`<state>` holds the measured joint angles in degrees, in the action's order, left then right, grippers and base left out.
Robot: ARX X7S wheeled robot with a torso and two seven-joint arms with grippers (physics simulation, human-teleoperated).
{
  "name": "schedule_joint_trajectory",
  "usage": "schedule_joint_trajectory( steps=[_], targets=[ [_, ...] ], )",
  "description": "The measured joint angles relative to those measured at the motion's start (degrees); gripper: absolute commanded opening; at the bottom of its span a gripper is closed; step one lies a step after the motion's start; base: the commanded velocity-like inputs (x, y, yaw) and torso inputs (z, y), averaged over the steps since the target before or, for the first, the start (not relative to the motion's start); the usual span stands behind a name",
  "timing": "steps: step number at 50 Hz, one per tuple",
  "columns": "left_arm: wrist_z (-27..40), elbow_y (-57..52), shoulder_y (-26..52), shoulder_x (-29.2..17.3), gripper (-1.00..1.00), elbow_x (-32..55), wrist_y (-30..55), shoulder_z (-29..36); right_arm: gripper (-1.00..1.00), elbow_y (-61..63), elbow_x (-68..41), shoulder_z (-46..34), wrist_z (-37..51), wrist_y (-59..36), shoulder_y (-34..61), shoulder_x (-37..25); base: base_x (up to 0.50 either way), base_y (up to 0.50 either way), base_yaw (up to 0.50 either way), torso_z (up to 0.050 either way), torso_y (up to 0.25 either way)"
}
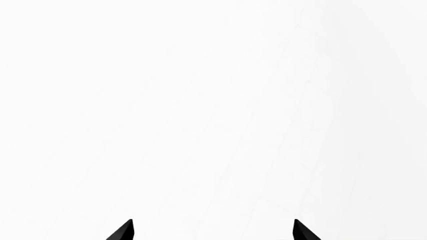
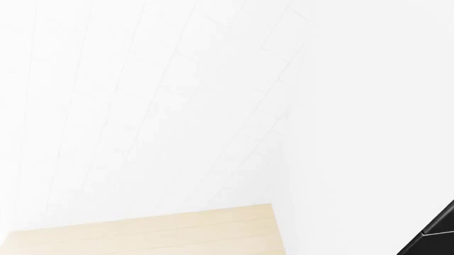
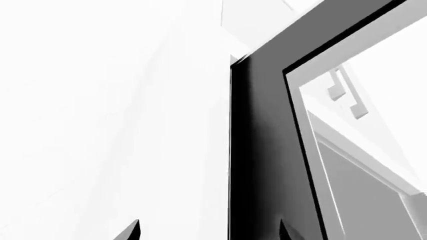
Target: Close the microwave door
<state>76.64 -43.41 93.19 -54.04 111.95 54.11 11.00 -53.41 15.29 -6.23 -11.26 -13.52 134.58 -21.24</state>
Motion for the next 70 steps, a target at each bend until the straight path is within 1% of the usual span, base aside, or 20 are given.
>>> schedule_joint_trajectory(
  steps=[8, 18, 35, 49, 58, 70],
  targets=[
    [0.1, -0.1, 0.0, 0.0, 1.0, 0.0, -0.1, 0.3, 1.0, -2.1, 2.9, 2.4, 0.0, 1.2, 0.2, -0.4, 0.0, 0.0, 0.0, 0.0, 0.0],
    [0.3, -0.4, 0.0, 0.1, 1.0, 0.1, -0.4, 0.7, 1.0, -3.8, 4.2, 3.7, 0.6, 1.9, 0.4, -1.3, 0.0, 0.0, 0.0, 0.0, 0.0],
    [0.2, -0.8, -0.6, 0.1, 1.0, -0.2, -0.6, 1.2, 1.0, -4.6, -0.7, 4.4, -0.2, 2.2, 0.4, -2.4, 0.0, 0.0, 0.0, 0.0, 0.0],
    [0.2, -0.9, -0.6, 0.1, 1.0, -0.2, -0.8, 1.6, 1.0, -4.0, -9.4, 5.5, -3.0, -0.8, 0.4, -4.1, 0.0, 0.0, 0.0, 0.0, 0.0],
    [0.2, -1.0, -0.7, 0.1, 1.0, -0.4, -0.9, 1.9, 1.0, -3.0, -14.8, 6.5, -2.1, -4.4, 0.4, -6.5, 0.0, 0.0, 0.0, 0.0, 0.0],
    [0.0, -1.3, -1.2, 0.2, 1.0, -0.7, -1.0, 2.3, 1.0, -1.6, -29.2, 8.0, 0.9, -11.2, 0.4, -10.6, 0.0, 0.0, 0.0, 0.0, 0.0]
  ],
)
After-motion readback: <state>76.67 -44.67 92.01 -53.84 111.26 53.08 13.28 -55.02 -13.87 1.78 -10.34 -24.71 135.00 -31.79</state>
